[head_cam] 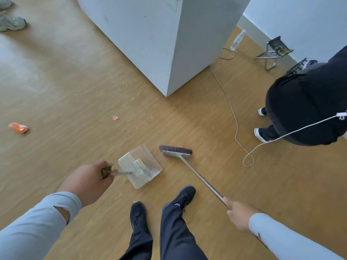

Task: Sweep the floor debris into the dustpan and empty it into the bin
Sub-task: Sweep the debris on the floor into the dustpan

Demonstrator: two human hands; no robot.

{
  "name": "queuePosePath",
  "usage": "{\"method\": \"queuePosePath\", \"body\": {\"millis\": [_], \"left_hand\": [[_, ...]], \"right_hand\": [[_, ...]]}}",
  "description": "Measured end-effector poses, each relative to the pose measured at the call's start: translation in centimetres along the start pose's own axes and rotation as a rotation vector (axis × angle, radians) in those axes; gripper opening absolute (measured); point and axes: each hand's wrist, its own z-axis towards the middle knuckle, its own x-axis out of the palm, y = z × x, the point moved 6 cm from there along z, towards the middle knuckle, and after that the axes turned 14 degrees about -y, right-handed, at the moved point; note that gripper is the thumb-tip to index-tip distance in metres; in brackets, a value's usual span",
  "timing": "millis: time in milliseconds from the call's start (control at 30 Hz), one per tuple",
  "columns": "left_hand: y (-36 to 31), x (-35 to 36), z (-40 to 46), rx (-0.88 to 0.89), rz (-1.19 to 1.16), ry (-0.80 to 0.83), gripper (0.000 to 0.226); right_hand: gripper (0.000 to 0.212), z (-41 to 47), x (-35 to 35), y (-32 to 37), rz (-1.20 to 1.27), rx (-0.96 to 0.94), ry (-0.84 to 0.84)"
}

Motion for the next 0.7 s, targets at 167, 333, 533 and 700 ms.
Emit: {"method": "queuePosePath", "body": {"millis": [167,333,533,700], "left_hand": [[2.1,-0.1,-0.8,0.009,-0.005,-0.006,0.016],[3.1,0.4,-1.4,-0.032,-0.034,-0.011,0.015],[3.8,0.6,-2.1,-0.062,-0.037,-0.019,0.015],[4.0,1.0,-2.0,-0.049,-0.035,-0.014,0.015]], "right_hand": [[0.050,-2.2,-4.2,-1.6,0.179,0.005,-0.135],[0.047,1.7,-7.9,5.7,0.035,-0.070,-0.205],[0.063,4.6,-7.7,9.8,-0.269,-0.164,-0.084],[0.089,3.1,-10.5,3.1,-0.610,-0.111,-0.098]]}}
